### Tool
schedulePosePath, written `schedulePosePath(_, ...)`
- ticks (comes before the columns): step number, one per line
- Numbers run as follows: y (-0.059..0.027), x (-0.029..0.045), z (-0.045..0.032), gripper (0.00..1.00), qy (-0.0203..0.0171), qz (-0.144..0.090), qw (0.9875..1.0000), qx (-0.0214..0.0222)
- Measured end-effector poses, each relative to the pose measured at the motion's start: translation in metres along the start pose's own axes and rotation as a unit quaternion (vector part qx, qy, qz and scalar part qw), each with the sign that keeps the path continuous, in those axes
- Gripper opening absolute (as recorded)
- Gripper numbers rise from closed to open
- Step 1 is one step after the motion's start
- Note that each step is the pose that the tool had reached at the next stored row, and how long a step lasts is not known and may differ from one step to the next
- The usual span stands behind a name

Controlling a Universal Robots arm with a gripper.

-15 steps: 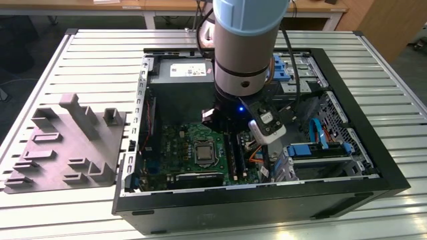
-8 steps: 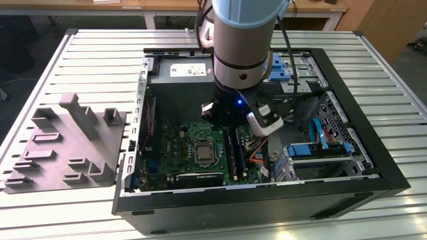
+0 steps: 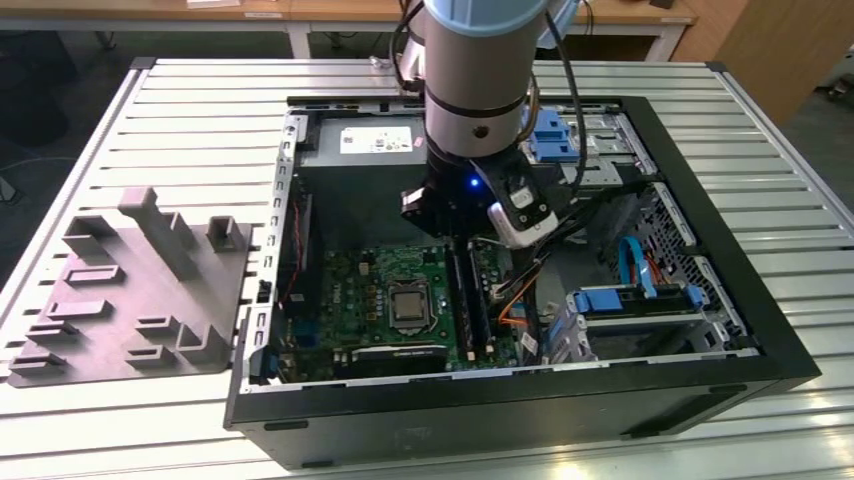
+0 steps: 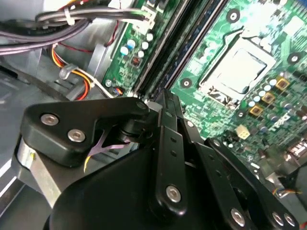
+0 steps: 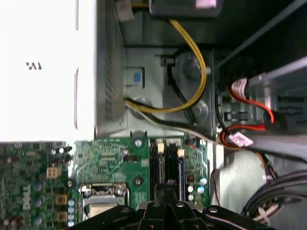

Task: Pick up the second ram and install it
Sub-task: 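Press down the second ram until it locks into place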

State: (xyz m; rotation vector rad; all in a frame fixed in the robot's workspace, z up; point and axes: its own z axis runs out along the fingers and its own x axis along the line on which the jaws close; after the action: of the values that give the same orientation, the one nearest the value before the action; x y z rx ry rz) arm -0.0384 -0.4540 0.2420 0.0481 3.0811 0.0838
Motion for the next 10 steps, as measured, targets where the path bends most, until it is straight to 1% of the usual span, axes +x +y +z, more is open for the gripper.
schedulePosePath(4,0.0021,0.0004,0.0068,0.1,0.0,0.0,1.0,-0.0001)
schedulePosePath(8,0.0075,0.0006,0.0101,0.1,0.0,0.0,1.0,-0.0001)
schedulePosePath(10,0.0093,0.0008,0.0129,0.1,-0.0001,0.0,1.0,-0.0002)
